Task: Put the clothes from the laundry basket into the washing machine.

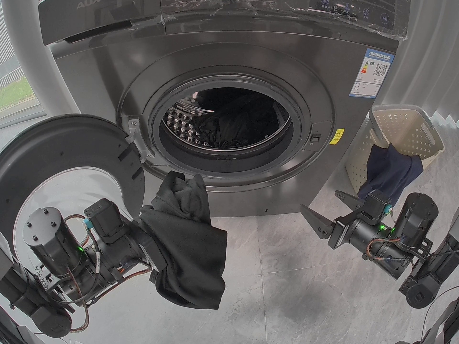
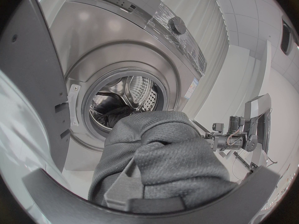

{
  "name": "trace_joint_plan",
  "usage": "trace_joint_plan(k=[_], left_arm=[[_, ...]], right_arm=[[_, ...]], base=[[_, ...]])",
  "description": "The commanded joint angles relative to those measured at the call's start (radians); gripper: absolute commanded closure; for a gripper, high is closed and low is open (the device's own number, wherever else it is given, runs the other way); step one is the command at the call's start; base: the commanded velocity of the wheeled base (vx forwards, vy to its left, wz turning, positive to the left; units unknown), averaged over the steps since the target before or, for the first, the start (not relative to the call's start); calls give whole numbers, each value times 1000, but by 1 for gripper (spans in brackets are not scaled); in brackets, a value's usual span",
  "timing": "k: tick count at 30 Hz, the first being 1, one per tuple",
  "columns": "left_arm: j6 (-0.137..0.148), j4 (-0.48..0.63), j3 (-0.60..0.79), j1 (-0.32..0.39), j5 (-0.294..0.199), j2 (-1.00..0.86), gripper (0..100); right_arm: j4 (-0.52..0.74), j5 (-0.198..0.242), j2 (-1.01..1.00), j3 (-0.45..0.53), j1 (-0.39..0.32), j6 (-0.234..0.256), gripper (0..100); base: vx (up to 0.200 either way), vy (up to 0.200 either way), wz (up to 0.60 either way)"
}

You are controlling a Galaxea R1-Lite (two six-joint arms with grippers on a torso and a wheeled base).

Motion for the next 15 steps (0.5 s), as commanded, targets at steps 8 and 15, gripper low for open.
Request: trace_joint_plan(k=[8, 15], left_arm=[[27, 0, 6, -28, 1, 29, 100], [28, -2, 0, -54, 2, 47, 100]], right_arm=[[-1, -6, 0, 5, 7, 0, 0], [-1, 5, -1, 22, 19, -2, 0]], base=[[200, 0, 0], [86, 0, 0]])
